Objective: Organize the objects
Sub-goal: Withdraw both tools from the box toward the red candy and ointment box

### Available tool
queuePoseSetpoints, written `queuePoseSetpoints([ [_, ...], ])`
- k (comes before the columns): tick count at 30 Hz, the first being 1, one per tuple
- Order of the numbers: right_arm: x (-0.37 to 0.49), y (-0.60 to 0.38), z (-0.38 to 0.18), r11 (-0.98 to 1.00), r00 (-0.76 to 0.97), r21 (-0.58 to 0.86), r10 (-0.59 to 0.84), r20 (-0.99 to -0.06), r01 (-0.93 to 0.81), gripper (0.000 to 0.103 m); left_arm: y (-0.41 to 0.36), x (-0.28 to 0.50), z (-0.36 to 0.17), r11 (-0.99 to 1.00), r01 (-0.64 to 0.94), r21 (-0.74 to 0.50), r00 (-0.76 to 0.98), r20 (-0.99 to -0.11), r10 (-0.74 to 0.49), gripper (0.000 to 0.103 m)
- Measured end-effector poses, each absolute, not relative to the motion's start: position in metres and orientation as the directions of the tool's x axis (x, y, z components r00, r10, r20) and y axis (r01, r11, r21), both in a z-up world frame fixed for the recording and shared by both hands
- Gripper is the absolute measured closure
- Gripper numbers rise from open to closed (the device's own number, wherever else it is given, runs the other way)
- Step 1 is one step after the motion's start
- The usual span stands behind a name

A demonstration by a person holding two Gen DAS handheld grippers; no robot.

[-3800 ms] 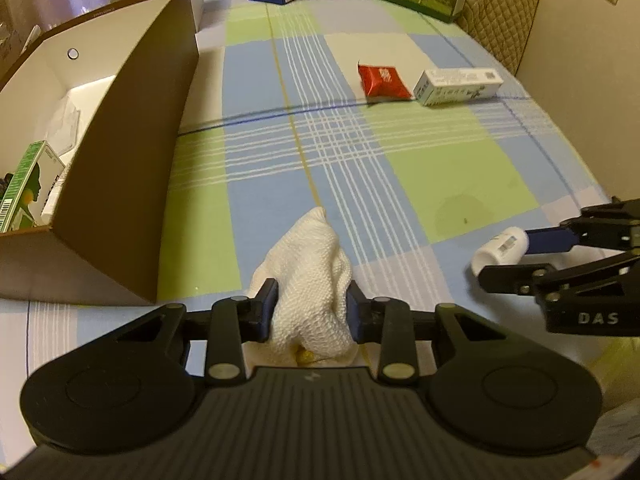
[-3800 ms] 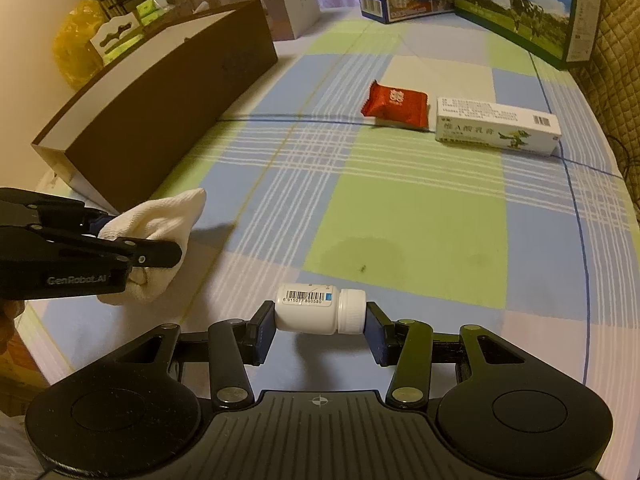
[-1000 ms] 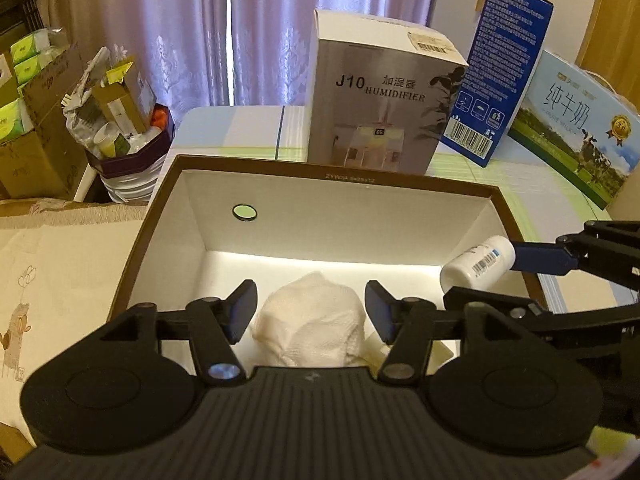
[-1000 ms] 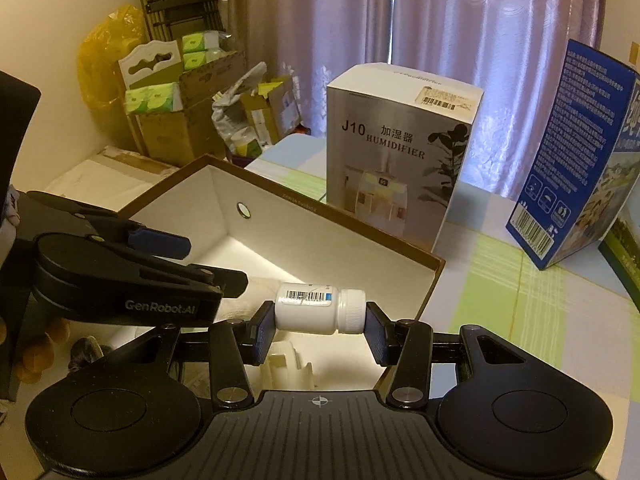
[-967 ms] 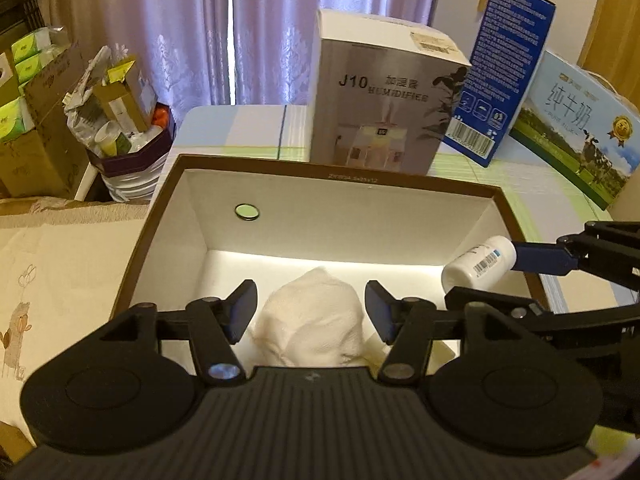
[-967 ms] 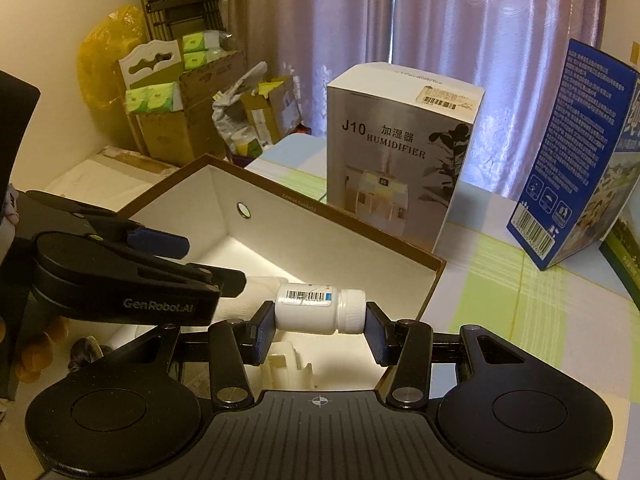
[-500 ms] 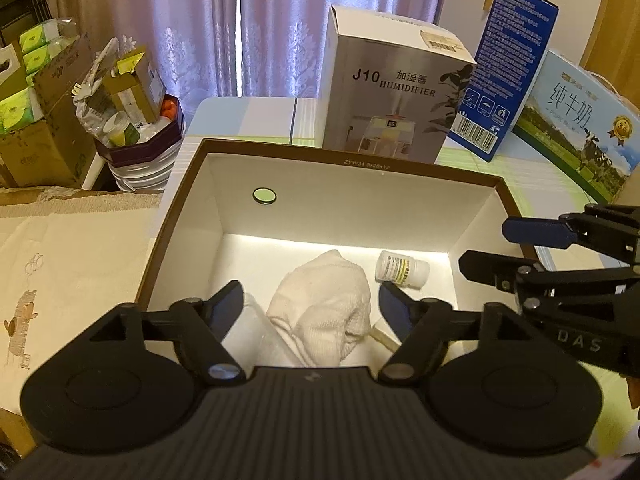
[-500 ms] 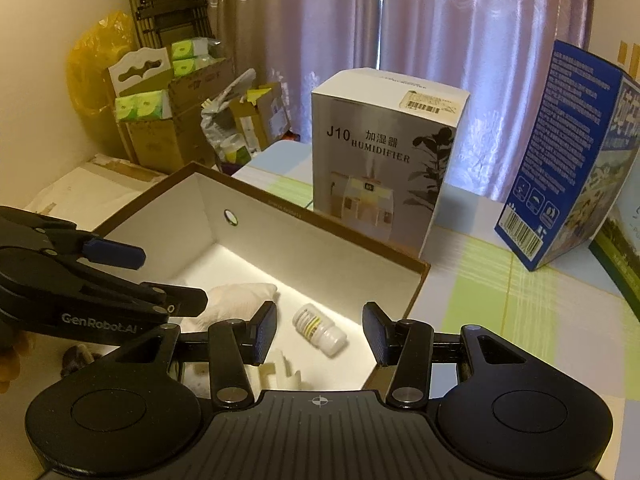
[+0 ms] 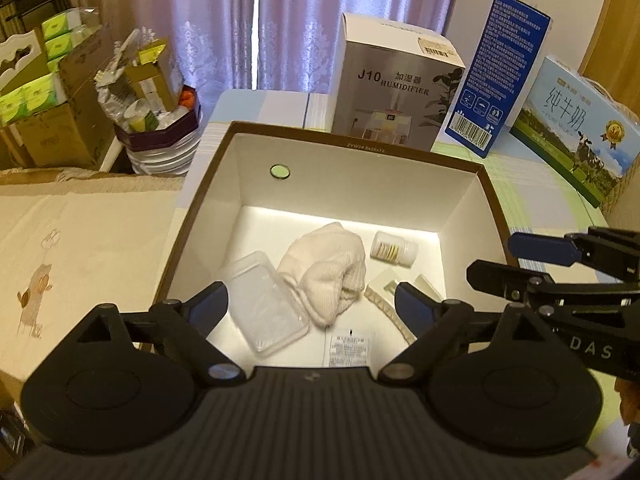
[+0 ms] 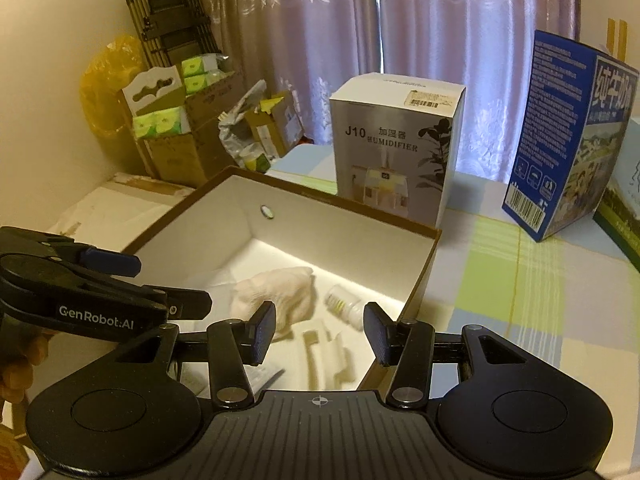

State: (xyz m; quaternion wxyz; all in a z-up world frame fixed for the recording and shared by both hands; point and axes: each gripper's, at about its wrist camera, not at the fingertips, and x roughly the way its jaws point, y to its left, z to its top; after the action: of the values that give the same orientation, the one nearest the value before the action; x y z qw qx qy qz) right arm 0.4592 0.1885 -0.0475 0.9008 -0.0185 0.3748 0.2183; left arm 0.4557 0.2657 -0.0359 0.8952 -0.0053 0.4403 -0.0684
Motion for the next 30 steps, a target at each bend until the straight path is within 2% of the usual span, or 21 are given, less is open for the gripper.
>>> queuePoseSetpoints([
  [7,0.429,0.187,-0.036,0.897,0.610,0.185,0.413,-0.676,-0.402,0.056,0.269,0.420,-0.021,0.993,0.090,-0.071,0.608,-0.786,-0.112,0.012],
  [15,0.391,0.178,-0.026,0.897,0.605,0.208,0.420,-0.676,-0.390,0.048,0.264,0.378,-0.007,0.992,0.079,-0.095,0.609,-0.783,-0.123,0.012],
  [30,0.323,0.145,-0.022,0.902,0.592,0.246,0.421,-0.687,-0.356,0.045,0.239,0.305,-0.001,0.990,0.103,-0.098,0.597,-0.790,-0.140,0.011],
])
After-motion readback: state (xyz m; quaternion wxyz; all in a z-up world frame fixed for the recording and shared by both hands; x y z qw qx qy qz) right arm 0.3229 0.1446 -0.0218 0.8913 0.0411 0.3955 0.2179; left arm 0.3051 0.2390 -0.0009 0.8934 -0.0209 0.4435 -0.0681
